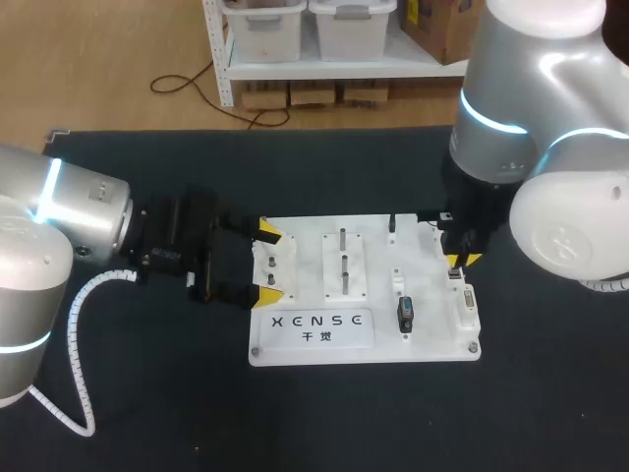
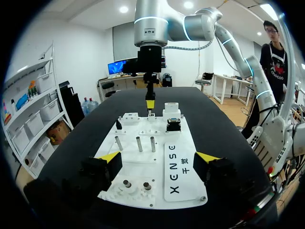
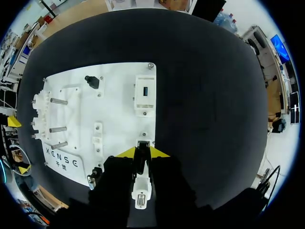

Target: Insert the Ethernet cable into its matching sockets.

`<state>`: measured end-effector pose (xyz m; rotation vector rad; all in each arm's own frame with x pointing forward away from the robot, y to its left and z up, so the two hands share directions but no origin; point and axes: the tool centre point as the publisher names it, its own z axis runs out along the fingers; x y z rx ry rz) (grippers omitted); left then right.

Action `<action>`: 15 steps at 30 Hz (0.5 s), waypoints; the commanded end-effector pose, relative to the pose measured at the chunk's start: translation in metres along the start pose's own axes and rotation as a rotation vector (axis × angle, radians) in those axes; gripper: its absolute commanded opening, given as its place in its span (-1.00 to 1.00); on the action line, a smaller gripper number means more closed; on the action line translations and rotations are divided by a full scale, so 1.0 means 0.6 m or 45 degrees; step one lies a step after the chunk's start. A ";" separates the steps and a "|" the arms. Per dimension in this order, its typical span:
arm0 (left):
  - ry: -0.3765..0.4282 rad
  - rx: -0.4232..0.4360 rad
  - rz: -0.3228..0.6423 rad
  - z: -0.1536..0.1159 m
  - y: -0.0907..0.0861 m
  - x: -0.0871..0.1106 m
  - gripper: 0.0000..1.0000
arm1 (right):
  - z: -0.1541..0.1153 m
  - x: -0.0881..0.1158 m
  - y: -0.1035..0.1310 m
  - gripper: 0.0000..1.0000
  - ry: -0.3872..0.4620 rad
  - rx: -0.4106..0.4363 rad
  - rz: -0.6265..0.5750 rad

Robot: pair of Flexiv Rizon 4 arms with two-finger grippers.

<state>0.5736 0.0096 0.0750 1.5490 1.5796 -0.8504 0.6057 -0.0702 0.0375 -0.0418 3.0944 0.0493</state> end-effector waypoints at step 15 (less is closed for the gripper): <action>-0.010 -0.008 0.005 0.001 -0.002 0.004 1.00 | 0.007 0.003 -0.013 -1.00 0.019 -0.002 0.008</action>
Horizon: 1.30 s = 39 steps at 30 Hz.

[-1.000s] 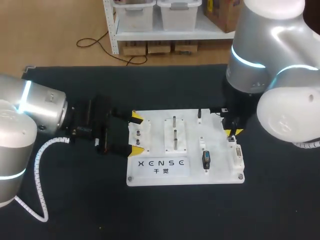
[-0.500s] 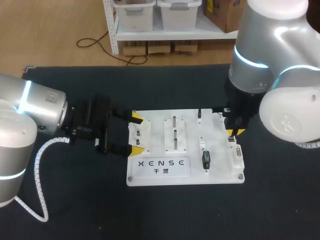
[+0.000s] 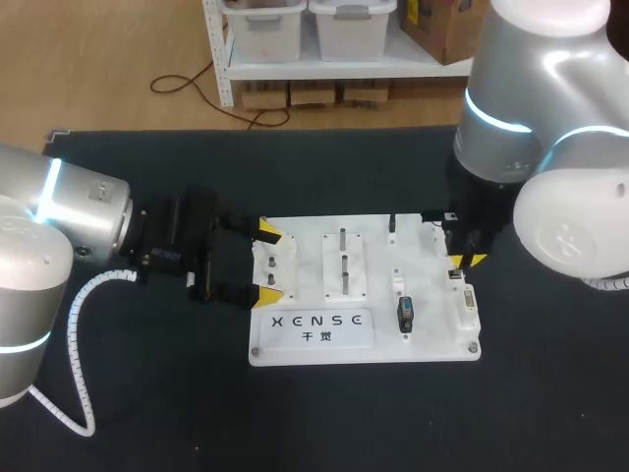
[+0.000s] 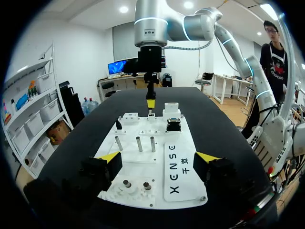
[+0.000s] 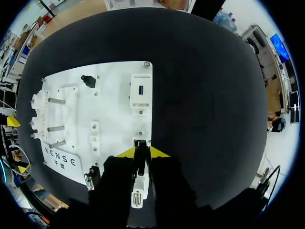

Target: Insert the Ethernet cable into its matching sockets.

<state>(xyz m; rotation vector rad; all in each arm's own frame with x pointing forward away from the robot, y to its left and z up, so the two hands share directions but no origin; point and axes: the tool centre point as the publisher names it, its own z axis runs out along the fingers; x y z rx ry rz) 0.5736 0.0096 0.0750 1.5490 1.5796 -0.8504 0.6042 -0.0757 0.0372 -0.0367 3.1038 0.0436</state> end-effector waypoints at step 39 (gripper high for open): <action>-0.010 -0.008 0.005 0.001 -0.002 0.004 1.00 | 0.008 -0.002 0.006 -1.00 0.059 -0.031 -0.009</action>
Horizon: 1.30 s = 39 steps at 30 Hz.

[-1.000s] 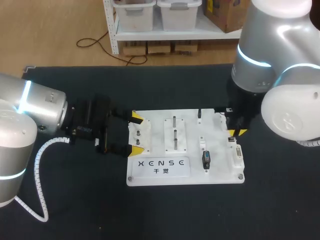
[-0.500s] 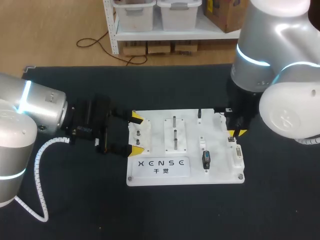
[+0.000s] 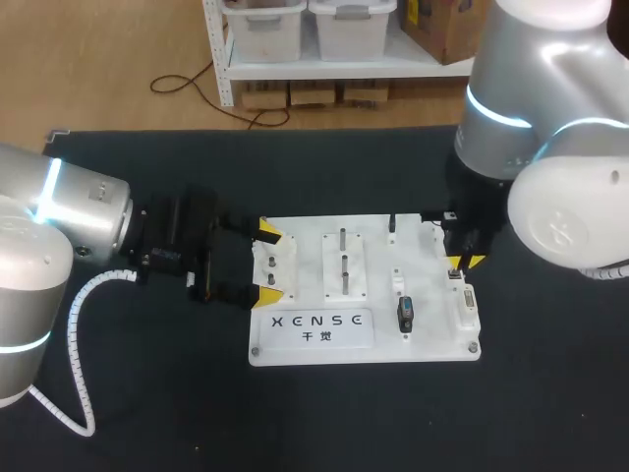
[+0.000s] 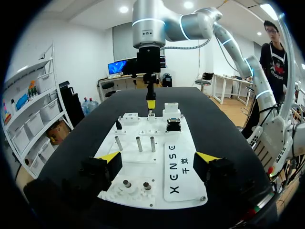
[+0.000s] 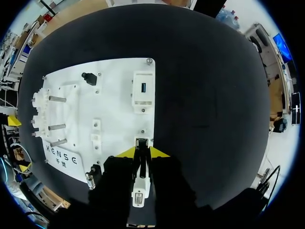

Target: Insert the Ethernet cable into its matching sockets.

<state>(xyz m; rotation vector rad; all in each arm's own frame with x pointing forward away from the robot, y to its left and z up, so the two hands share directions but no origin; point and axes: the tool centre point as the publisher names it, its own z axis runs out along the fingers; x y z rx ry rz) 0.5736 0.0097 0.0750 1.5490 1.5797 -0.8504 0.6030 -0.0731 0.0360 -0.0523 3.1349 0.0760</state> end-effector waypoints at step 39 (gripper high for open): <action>-0.010 -0.008 0.005 0.001 -0.002 0.004 1.00 | 0.035 -0.003 0.007 -1.00 0.072 0.058 -0.079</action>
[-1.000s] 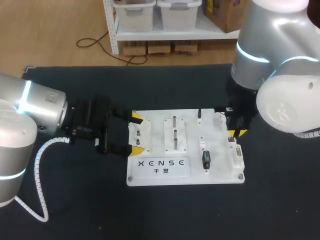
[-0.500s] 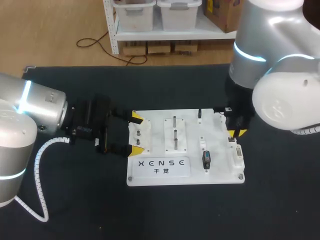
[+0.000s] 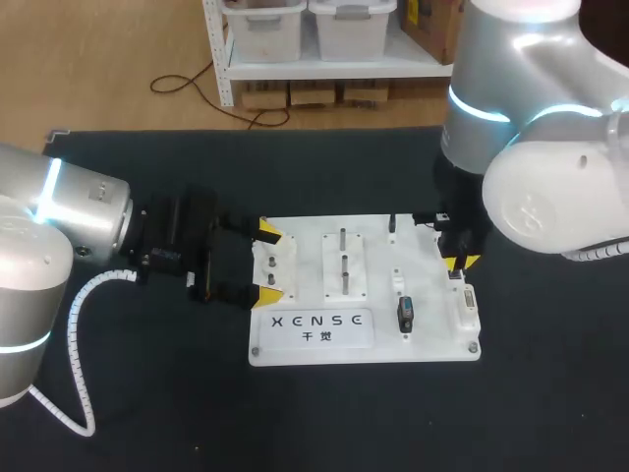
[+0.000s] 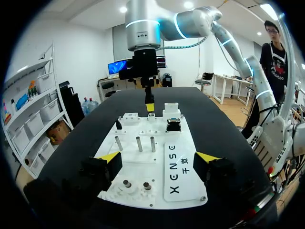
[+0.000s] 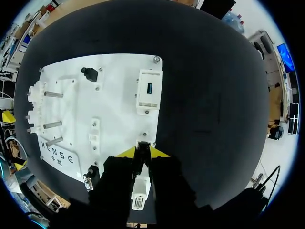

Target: Insert the Ethernet cable into its matching sockets.

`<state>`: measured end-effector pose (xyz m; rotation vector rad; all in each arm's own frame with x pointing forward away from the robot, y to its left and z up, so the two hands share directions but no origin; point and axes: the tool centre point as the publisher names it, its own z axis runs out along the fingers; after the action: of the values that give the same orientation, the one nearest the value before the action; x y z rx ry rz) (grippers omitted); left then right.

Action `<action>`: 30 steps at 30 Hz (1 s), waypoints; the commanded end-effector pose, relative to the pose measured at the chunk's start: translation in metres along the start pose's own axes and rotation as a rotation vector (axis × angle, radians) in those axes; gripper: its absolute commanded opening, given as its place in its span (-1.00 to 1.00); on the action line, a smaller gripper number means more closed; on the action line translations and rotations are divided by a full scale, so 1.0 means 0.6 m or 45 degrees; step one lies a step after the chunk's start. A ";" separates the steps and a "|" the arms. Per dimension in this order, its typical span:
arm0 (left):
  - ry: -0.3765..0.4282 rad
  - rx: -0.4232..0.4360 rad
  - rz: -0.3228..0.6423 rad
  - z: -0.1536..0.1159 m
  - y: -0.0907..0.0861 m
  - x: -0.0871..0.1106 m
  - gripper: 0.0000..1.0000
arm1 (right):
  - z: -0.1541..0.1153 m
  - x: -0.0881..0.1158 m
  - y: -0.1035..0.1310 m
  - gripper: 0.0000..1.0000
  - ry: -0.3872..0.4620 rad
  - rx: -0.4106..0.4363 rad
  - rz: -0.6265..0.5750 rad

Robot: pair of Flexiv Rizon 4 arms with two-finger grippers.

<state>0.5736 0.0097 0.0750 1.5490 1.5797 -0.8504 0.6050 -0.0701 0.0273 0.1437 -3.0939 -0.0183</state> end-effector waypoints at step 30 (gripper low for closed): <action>-0.010 -0.008 0.005 0.001 -0.002 0.004 1.00 | 0.017 0.002 0.003 1.00 -0.046 0.018 -0.028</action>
<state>0.5736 0.0097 0.0750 1.5491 1.5798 -0.8504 0.6046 -0.0677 0.0174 0.1816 -3.1239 0.0007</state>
